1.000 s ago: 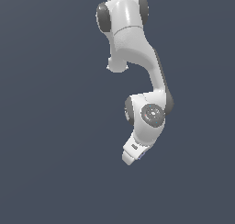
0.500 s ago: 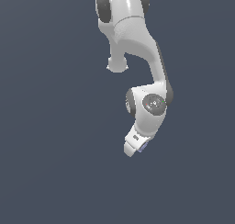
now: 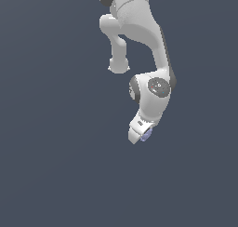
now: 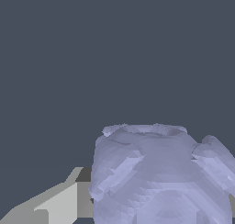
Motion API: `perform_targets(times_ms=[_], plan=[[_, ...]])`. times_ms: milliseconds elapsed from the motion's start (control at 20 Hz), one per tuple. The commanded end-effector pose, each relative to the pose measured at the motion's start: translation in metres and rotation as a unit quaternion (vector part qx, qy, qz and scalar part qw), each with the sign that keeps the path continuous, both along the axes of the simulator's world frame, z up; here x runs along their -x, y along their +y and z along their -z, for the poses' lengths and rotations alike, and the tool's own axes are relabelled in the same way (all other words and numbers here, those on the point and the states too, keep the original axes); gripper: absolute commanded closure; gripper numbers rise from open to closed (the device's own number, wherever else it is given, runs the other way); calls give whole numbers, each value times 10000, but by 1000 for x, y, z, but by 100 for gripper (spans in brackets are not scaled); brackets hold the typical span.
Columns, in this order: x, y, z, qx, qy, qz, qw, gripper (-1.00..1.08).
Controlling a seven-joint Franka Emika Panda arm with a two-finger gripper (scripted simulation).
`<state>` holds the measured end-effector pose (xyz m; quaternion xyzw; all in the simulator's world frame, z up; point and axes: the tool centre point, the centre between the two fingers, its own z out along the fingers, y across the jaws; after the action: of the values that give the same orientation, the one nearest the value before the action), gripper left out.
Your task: Pick up the object and move it to a goal position.
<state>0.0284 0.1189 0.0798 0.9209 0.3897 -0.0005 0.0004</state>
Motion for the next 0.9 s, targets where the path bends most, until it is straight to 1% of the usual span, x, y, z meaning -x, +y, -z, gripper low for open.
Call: perform_targets(times_ms=[0, 250, 450, 650, 850], plan=[[15, 3, -7, 1, -3, 0, 10000, 108], [42, 10, -21, 1, -3, 0, 10000, 108], [59, 14, -29, 1, -3, 0, 10000, 108], [70, 17, -35, 1, -3, 0, 10000, 108], [76, 19, -39, -2, -4, -1, 10000, 108]])
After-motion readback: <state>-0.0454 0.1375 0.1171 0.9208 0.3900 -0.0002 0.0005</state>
